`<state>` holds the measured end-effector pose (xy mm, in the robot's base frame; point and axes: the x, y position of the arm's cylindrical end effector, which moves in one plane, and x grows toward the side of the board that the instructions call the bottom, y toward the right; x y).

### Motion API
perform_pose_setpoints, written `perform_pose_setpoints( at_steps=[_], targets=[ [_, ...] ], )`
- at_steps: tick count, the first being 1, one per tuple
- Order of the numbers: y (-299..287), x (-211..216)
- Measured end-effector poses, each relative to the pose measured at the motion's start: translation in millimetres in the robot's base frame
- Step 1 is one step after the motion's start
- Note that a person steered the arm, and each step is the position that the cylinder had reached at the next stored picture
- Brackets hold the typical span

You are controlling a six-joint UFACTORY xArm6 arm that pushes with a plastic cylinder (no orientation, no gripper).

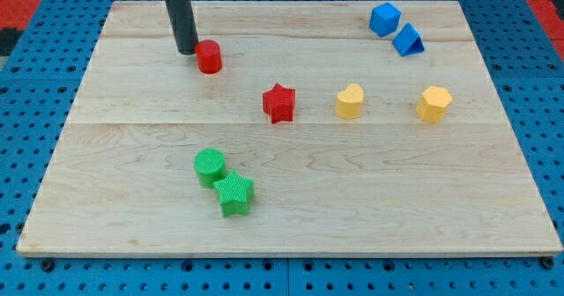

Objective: Move the red circle left beside the red star

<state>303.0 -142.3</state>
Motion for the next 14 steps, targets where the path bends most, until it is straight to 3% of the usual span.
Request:
perform_pose_setpoints(
  at_steps=[1, 2, 4, 10, 12, 13, 14],
  targets=[
    [0.4, -50.4],
    [21.4, -35.0],
    [-23.0, -12.1],
    [-23.2, -1.7],
    [25.0, -22.7],
    [40.5, -2.2],
    [7.9, 26.3]
  ],
)
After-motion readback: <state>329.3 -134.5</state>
